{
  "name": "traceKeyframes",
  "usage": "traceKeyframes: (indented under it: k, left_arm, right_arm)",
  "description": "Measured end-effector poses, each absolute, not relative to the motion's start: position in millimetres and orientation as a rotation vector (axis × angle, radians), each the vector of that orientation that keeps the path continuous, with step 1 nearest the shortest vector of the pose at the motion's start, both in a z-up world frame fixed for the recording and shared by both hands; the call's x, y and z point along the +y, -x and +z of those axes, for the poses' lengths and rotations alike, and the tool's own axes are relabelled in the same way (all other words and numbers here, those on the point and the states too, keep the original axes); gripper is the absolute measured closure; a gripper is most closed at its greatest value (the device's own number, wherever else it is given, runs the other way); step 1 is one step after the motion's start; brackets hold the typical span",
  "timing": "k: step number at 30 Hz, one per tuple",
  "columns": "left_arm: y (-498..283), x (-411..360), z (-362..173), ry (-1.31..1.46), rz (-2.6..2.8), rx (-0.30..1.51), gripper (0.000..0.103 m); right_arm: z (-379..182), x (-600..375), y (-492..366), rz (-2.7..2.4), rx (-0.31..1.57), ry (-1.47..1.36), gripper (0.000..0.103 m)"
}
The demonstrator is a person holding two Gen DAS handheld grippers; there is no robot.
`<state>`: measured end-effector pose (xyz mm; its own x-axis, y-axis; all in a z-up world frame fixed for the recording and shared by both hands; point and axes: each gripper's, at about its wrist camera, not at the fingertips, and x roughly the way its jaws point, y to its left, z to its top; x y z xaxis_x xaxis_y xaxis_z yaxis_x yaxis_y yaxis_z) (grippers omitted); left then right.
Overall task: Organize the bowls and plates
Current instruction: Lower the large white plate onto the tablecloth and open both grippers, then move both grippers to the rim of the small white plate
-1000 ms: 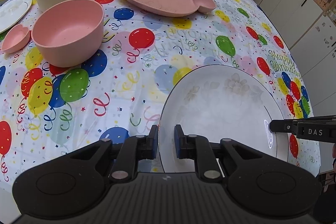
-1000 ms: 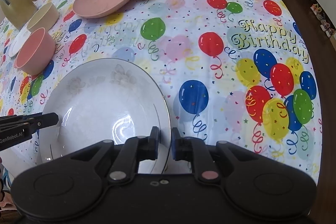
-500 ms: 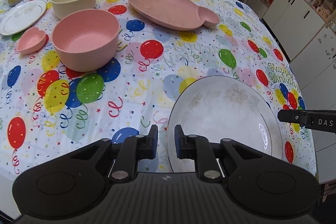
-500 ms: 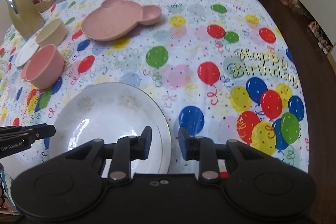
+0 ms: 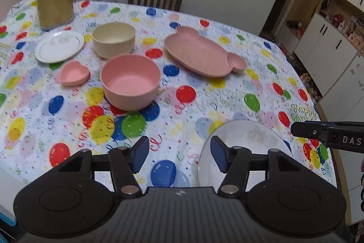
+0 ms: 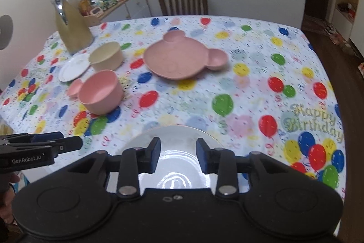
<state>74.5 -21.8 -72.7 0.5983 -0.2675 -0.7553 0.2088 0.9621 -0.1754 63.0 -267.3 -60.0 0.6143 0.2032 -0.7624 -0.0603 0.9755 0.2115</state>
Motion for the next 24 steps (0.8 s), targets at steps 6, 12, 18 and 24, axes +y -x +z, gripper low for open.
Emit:
traceKeyframes:
  k: [6,12,18,24]
  left_arm:
    - [-78,2,-59,0.080,-0.225,0.839,0.043]
    - [-90,36,-47,0.094,-0.189,0.779,0.034]
    - [-123,84,-39,0.090,-0.137,0.721,0.023]
    - [-177,148,-42,0.119,-0.101,0.731,0.023]
  right_arm:
    - [-39,-234,-70,0.232,0.829,-0.119,0.039]
    - [-22,-192,-87,0.291,0.787,-0.079,0.021]
    - [-7,-135,-119,0.312,0.729,-0.013,0.001]
    - [-3,-75,-172,0.334,0.728,0.013,0.001]
